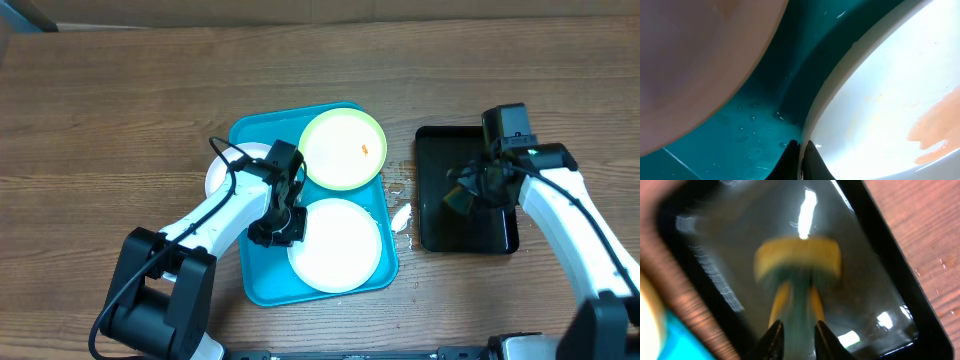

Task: Clean dirty plates on tray and stack at the side
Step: 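Lift the cream plate with the left gripper and carry it left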

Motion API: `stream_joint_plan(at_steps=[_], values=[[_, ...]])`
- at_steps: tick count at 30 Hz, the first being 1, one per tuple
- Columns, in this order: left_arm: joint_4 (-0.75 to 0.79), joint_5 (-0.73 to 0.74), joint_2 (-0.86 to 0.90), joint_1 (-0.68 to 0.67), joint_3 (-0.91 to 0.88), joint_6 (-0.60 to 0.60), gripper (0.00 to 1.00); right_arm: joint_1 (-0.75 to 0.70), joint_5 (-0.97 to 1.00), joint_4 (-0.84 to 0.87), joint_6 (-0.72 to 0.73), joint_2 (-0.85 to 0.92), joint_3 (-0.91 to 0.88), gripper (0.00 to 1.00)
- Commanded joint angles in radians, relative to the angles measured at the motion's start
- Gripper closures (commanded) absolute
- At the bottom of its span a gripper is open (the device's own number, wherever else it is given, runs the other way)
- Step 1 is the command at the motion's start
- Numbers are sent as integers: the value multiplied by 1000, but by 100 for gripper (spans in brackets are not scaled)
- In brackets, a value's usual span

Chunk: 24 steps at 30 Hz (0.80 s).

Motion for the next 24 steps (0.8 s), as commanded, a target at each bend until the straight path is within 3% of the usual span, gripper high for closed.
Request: stream_joint_plan(at_steps=[1,4,13,15,18,24], values=[[-23,-27,12,5,60,46,96,-5,3,13,-30,75,-34,72],[-51,-24,12,5,90,56,96,-5,-7,33,-40,111,-32,60],[-108,38,-36,3,155,127,96,-6,-67,-88,-124,-35,96,53],[-126,37,-58,3,179,137,96,-11,-92,-136,-142,-95,145,46],[-166,37,-94,3,241,140,96,-51,-142,-216,-145,-195,224,25],[-217,71,-117,-9,409,135,96,-191,-232,-329,-183,-304,294,18]])
